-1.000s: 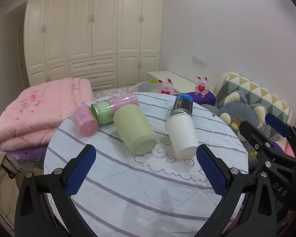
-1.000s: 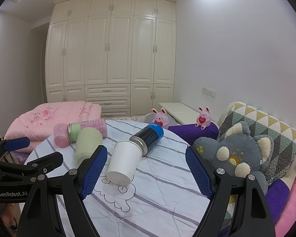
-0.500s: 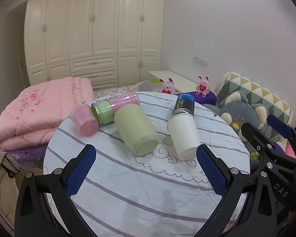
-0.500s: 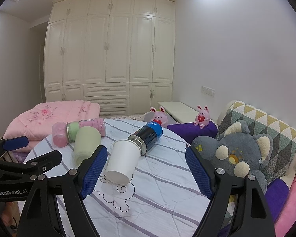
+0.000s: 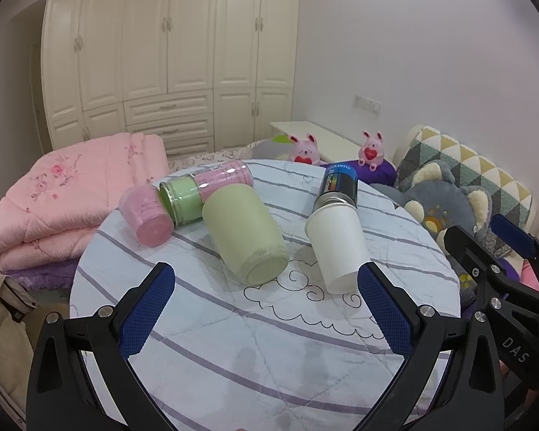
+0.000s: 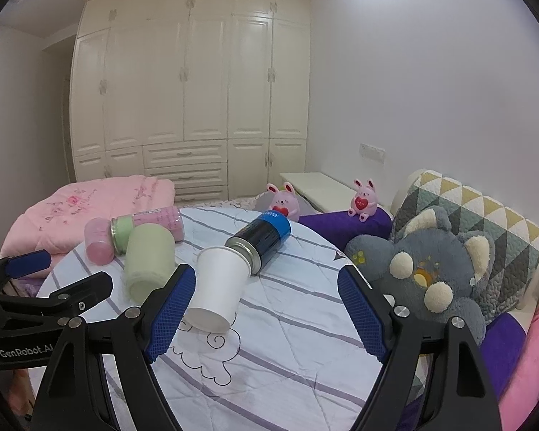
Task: Flip cup upright
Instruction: 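Move the left tool toward the lying green mug and close on it, then lift the green mug with the left tool while the right tool approaches it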
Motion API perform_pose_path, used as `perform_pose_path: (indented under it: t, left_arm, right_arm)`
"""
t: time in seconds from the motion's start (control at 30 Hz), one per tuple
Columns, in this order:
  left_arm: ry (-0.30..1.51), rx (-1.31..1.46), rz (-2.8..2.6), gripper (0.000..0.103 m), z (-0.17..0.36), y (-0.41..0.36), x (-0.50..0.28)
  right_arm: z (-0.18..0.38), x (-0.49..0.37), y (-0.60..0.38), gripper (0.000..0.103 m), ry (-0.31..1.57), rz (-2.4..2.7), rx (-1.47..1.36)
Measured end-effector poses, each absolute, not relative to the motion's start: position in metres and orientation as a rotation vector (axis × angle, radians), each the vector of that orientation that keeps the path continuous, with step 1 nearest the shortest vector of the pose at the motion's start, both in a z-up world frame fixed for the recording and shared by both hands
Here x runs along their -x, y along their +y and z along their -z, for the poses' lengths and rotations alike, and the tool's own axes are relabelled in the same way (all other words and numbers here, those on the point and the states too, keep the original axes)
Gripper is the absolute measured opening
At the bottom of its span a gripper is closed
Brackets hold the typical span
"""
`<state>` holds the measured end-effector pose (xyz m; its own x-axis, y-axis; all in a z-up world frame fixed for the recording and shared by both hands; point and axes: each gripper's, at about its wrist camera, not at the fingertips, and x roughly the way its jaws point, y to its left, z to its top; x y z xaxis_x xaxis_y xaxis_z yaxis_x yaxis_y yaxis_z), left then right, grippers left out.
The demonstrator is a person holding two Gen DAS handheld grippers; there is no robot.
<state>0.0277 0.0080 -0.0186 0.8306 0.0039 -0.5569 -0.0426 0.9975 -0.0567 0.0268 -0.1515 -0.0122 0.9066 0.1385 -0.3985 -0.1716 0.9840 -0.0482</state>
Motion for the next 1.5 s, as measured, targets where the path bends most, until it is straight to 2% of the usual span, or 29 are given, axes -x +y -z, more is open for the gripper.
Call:
perform_pose_path:
  t: [0.23,0.67,1.07,1.1,1.13,1.17,1.5]
  left_arm:
    - [0.643,0.089,-0.026,0.103,0.026,0.009,-0.048]
    - [0.845,0.18,-0.088,0.103,0.066,0.025,-0.112]
    - [0.94,0.192,-0.164,0.102,0.091,0.024,-0.164]
    - [0.942,0.202,-0.158,0.099,0.091,0.025,-0.165]
    - [0.931,0.221,-0.149,0.084,0.091,0.028,-0.165]
    - [0.925,0.237,-0.142,0.08,0.091,0.03,-0.164]
    - [0.957,0.199,-0.082,0.079,0.087,0.032,-0.144]
  right_arm:
    - [0.018,-0.037,-0.151,0.083,0.447,-0.139,0.073]
    - [0.033,-0.066,-0.148,0.083,0.481,-0.141,0.029]
    - [0.043,-0.088,-0.148,0.083,0.52,-0.186,-0.022]
    - [0.043,-0.089,-0.149,0.083,0.524,-0.193,-0.027]
    - [0.044,-0.089,-0.149,0.083,0.525,-0.198,-0.031]
    - [0.043,-0.089,-0.148,0.083,0.524,-0.199,-0.03]
    - [0.041,-0.085,-0.142,0.083,0.527,-0.209,-0.015]
